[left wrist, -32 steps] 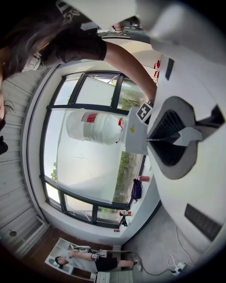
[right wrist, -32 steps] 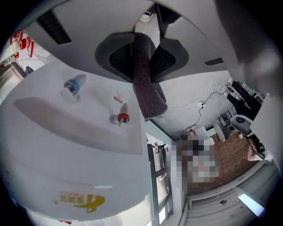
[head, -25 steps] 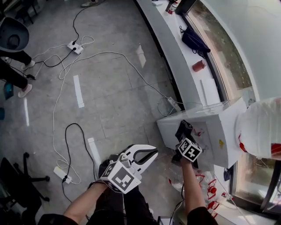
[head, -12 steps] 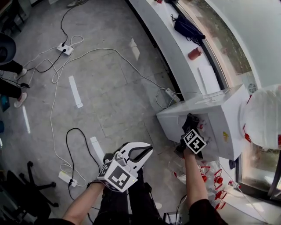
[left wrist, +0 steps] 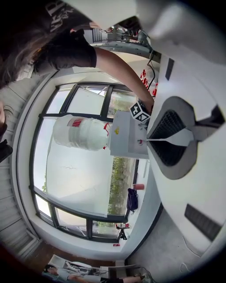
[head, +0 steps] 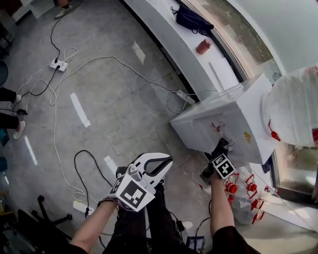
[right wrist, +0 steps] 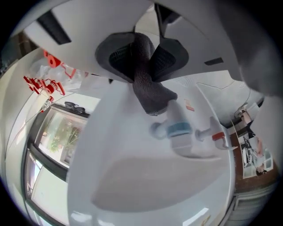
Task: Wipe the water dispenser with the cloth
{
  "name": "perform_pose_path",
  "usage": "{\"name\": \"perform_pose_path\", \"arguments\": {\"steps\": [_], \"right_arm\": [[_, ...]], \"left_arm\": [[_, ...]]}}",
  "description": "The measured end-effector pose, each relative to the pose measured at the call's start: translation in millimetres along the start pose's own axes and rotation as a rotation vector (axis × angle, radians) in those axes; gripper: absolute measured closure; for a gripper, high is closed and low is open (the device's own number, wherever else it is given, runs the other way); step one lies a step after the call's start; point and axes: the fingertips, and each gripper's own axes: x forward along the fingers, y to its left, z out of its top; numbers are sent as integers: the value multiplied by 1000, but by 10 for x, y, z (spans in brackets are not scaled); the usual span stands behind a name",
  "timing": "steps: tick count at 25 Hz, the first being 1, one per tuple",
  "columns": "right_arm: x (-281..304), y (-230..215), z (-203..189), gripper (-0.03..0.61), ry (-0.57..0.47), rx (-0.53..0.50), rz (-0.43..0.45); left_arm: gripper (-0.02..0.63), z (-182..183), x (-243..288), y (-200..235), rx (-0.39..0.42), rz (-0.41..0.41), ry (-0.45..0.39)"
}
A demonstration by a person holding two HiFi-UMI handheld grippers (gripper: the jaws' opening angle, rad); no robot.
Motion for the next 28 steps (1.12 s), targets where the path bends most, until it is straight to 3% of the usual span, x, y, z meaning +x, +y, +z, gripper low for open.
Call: {"name": "perform_pose_path", "arguments": {"steps": [6, 15, 22, 28], "right_arm": [[-154, -246, -77, 472, -4, -177, 43], [-262, -598, -324, 474, 40, -162, -31], [-109, 269, -644, 474, 68, -327, 189], [224, 1231, -976, 474, 86, -379, 329]], "left_arm": [[594, 57, 202, -181, 15, -62, -6], [594, 56, 247, -385, 23, -115, -7], [594, -182, 200, -217, -5, -66, 8], [594, -495, 238, -72, -11, -32, 16]]}}
